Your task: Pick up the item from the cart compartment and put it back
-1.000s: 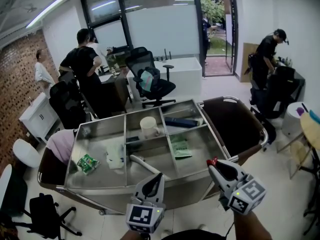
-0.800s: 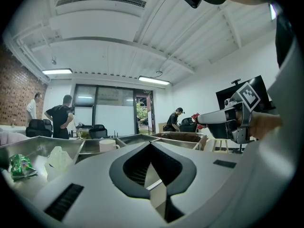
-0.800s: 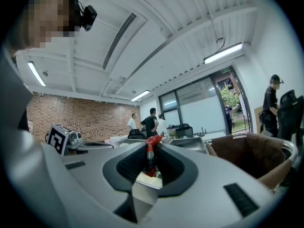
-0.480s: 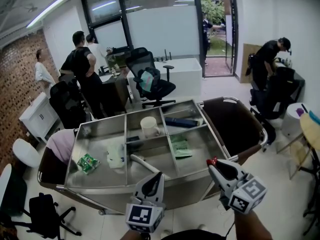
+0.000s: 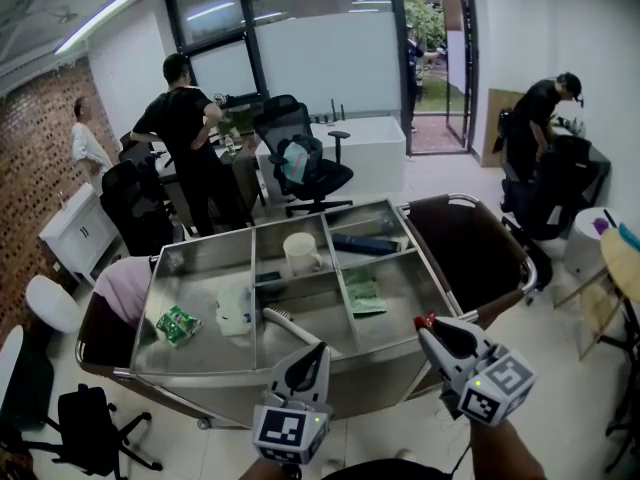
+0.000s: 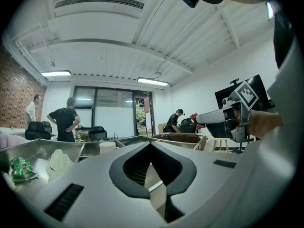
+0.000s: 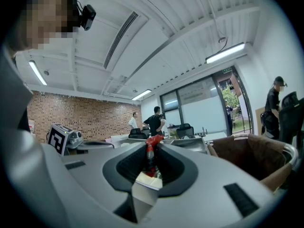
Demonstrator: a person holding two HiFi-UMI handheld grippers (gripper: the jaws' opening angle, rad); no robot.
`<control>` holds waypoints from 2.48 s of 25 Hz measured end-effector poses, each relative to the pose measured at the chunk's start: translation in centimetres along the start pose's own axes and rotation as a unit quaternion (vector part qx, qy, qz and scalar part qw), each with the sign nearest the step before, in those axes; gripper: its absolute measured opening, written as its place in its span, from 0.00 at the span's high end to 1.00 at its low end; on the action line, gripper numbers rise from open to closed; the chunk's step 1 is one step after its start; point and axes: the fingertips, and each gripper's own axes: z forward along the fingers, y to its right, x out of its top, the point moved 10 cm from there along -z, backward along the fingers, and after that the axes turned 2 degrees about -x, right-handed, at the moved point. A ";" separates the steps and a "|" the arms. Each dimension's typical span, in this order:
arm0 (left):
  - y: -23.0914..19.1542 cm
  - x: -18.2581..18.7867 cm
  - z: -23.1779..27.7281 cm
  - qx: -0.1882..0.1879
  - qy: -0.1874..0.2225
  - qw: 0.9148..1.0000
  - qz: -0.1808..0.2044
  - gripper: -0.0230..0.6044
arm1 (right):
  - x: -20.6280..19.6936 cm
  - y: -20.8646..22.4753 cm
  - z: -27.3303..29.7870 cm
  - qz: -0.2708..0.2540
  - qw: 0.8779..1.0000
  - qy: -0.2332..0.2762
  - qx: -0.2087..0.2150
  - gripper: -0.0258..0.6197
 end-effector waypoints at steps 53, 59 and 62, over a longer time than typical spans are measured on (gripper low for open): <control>-0.5 -0.5 -0.9 0.015 -0.004 1.000 -0.004 0.96 | 6.7 6.3 17.2 -0.108 0.976 -0.183 0.041 0.83; -0.8 -0.2 -1.0 0.018 -0.007 1.000 -0.003 0.96 | 4.2 7.1 20.2 -0.101 0.967 -0.229 0.050 0.83; -0.9 -0.5 -1.0 0.020 -0.006 1.000 -0.003 0.96 | 2.5 7.5 21.7 -0.098 0.961 -0.252 0.053 0.83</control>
